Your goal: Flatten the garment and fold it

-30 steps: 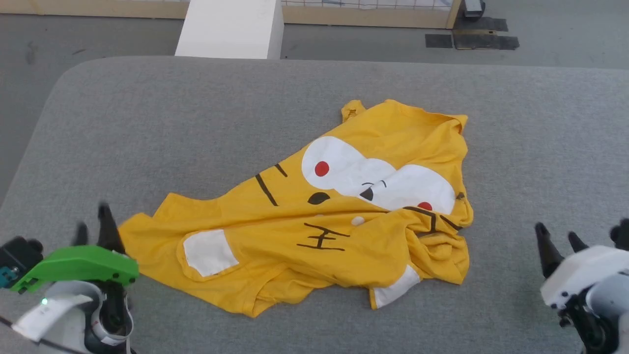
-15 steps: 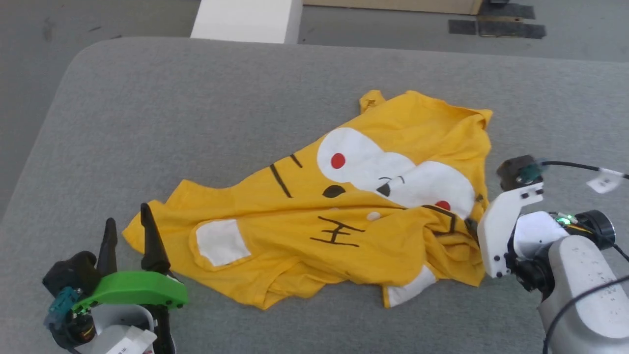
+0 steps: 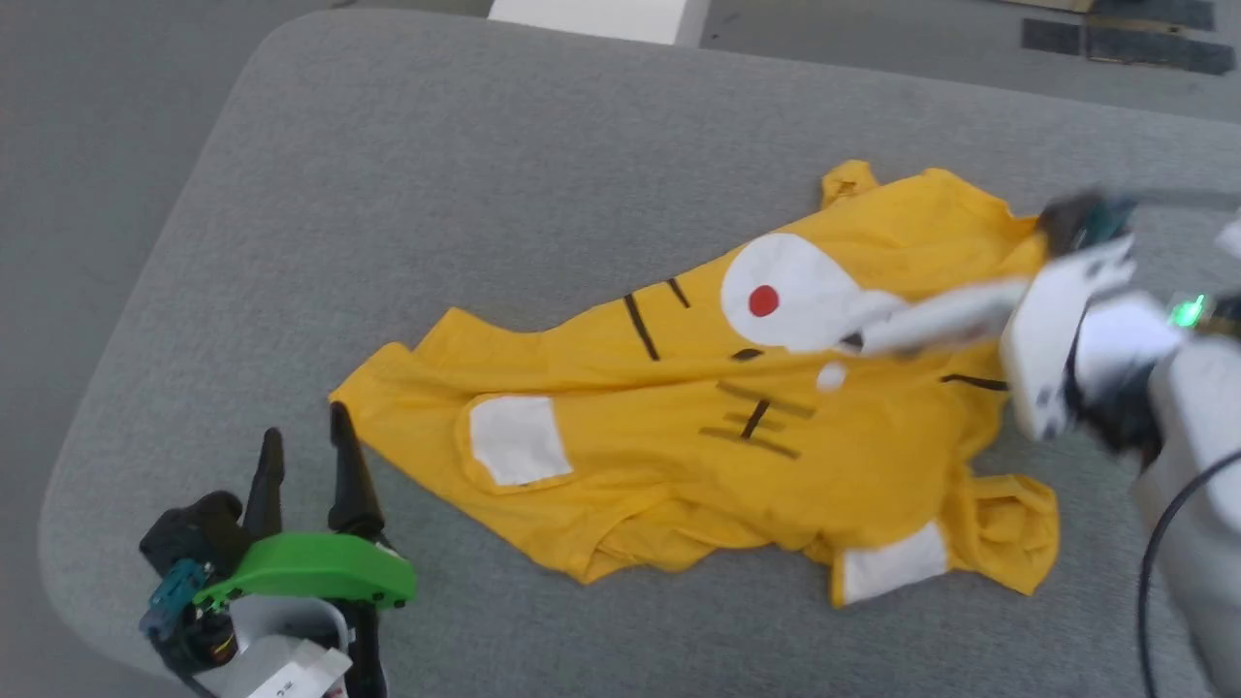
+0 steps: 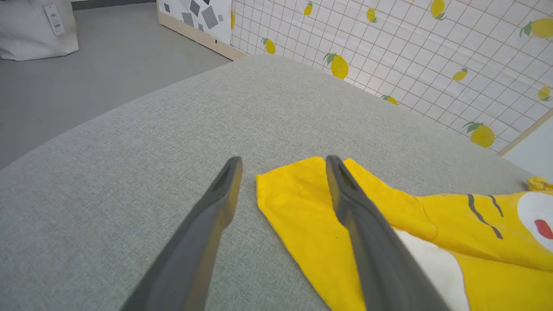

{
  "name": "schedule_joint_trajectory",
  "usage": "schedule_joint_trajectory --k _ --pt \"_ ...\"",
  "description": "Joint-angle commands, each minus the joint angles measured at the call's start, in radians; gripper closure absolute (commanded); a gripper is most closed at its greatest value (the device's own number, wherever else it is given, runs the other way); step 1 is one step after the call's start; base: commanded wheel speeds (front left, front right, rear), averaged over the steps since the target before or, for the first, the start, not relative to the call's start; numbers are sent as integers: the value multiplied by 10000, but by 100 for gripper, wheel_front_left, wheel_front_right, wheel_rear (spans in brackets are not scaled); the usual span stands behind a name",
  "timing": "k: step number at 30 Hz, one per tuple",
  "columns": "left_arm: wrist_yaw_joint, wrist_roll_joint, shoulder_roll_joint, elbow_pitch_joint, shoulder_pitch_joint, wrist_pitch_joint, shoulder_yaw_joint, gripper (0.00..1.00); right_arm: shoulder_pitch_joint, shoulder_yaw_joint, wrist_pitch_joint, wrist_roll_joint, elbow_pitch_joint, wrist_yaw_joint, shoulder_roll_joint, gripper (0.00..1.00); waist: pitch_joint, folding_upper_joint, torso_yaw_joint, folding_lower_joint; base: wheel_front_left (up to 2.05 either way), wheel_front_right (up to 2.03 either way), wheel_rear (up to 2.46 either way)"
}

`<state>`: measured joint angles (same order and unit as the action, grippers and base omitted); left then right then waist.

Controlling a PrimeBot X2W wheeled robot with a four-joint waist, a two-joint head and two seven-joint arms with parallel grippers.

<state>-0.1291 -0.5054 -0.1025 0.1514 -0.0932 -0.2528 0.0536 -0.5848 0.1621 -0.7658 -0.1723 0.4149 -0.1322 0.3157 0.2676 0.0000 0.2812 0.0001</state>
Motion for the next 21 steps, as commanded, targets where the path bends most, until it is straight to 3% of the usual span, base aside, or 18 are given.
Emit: schedule_joint_trajectory --k 1,8,14,15,16,21 --pt "104 157 44 35 -272 -74 49 0 -606 -76 214 33 100 15 100 100 214 0 328 -1 0 0 0" --pt "336 212 228 312 -615 -84 326 0 -3219 -431 1476 895 1122 15 -231 100 615 0 821 -1 0 0 0" --pt "368 257 340 391 -707 -87 326 0 -4137 -340 2590 1547 2542 15 -823 100 722 0 935 -1 0 0 0" --pt "369 262 352 407 -696 -87 315 0 -4126 -263 2548 1529 2815 15 -909 72 685 0 926 -1 0 0 0" --pt "361 273 377 448 -637 -88 273 0 -4082 -223 2586 1361 3326 15 -1045 0 536 0 849 -1 0 0 0" --pt "377 313 376 547 -535 -88 219 0 -3719 -687 3704 607 3426 15 -1108 0 13 0 558 -1 0 0 0"
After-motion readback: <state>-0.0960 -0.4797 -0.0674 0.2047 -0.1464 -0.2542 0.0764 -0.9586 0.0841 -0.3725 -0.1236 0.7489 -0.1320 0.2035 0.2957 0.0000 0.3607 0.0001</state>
